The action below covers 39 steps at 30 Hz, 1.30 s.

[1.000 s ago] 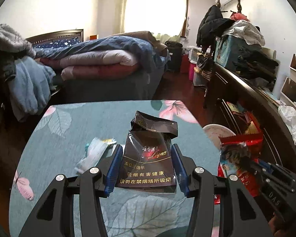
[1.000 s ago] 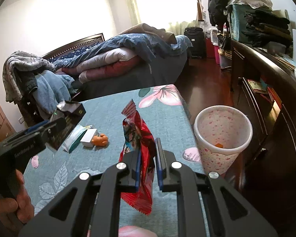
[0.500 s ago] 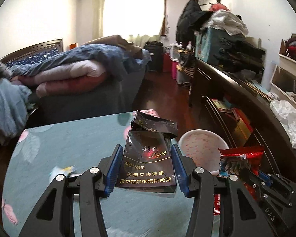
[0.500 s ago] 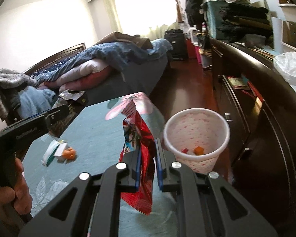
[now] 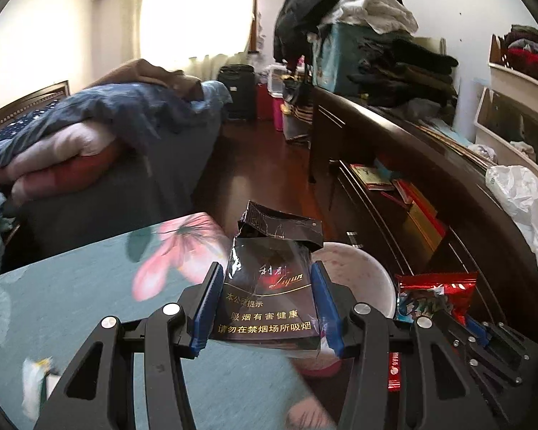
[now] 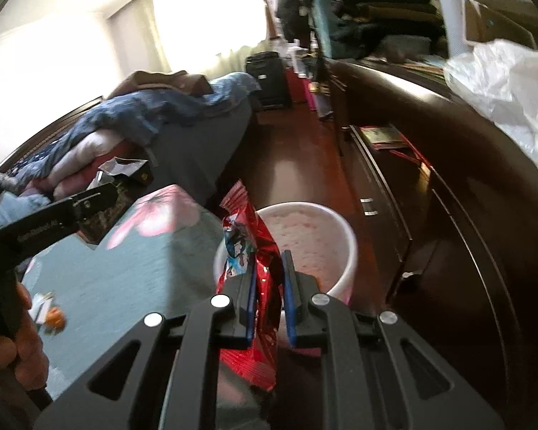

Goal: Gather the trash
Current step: 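Carry the cigarette pack and red wrapper to the wastebasket and open both grippers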

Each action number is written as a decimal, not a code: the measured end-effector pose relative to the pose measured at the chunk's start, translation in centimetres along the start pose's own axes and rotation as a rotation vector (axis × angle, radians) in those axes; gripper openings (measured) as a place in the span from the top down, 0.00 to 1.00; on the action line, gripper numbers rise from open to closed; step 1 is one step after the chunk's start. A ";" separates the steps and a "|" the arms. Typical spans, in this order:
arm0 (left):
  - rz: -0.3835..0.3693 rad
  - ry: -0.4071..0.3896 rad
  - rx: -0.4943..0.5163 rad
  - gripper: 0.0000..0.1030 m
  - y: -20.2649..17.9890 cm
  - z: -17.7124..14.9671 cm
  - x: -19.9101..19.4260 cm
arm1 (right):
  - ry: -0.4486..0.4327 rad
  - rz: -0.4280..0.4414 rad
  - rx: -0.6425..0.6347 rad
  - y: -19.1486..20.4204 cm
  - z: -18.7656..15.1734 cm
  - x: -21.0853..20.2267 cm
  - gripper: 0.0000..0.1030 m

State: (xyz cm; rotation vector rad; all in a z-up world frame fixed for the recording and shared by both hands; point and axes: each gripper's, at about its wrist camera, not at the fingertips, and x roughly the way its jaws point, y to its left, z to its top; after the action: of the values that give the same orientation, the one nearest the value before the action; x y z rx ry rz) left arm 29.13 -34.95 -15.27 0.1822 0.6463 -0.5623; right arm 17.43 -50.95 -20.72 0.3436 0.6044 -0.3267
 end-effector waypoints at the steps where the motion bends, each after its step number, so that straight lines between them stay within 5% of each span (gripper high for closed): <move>1: -0.007 0.012 0.004 0.51 -0.4 0.3 0.9 | 0.005 -0.010 0.008 -0.5 0.2 0.9 0.85; 13: -0.056 0.084 0.039 0.49 -3.8 2.6 9.7 | 0.023 -0.067 0.072 -3.9 1.7 10.0 0.85; 17: -0.073 0.085 0.022 0.38 -3.7 2.7 10.5 | 0.024 -0.094 0.068 -4.5 1.5 11.9 0.61; 19: -0.066 0.076 0.013 0.28 -3.6 2.8 10.5 | 0.026 -0.106 0.063 -4.7 1.4 12.5 0.60; 21: -0.053 0.053 0.010 0.19 -3.5 2.8 10.2 | 0.040 -0.112 0.065 -4.9 1.0 12.8 0.59; 35: -0.033 -0.039 0.006 0.11 -1.7 2.4 3.0 | 0.064 -0.097 0.052 -2.8 -0.8 7.6 0.44; 39: -0.027 -0.061 -0.032 0.07 0.0 1.4 -0.3 | 0.047 -0.073 0.022 -0.7 -1.0 4.3 0.28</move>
State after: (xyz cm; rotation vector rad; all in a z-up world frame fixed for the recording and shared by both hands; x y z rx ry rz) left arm 29.62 -35.31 -13.97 0.1259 0.5992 -0.5812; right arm 20.01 -51.99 -24.26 0.3512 0.6615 -0.3965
